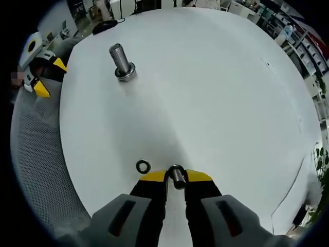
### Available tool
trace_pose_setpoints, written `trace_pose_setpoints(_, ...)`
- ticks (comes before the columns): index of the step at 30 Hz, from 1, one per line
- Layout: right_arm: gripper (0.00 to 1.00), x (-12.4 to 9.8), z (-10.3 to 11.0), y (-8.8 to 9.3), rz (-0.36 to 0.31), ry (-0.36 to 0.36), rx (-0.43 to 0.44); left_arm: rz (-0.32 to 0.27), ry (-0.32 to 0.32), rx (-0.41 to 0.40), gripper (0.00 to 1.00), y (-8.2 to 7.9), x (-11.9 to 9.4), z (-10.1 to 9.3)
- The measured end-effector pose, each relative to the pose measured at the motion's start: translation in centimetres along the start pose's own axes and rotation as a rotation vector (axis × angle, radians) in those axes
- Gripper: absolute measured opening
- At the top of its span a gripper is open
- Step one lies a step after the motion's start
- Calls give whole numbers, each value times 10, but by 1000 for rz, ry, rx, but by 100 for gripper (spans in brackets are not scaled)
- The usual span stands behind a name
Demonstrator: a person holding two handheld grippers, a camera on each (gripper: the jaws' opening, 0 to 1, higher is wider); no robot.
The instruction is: Place the washer onto the threaded stud by aligning its center hole with the stud, sliding it down to the base, and recovering from edge contact or off-axis alignment until the washer reaches the visible bottom stop.
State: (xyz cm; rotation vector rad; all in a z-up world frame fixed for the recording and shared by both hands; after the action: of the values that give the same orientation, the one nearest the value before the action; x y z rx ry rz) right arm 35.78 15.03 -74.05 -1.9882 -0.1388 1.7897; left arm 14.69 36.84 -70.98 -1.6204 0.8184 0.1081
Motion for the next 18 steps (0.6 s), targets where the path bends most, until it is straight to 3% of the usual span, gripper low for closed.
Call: trace_pose_setpoints(18, 21, -2, 1, 5, 16, 11, -3, -5, 1, -4, 34, -1, 0, 0)
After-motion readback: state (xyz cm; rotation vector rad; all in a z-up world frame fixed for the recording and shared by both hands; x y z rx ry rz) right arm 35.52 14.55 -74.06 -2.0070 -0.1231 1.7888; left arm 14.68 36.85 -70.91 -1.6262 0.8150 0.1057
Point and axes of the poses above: the point that each gripper's makers call its tool centre point, and the gripper's own axes: x roughly forward along the fingers, z roughly to its left, y roughly out of its underside, the point moved 5 cm from there along -x, roughly backward along the fingers, and after that the axes turned 8 degrees about -z, right-handed, at the moved point
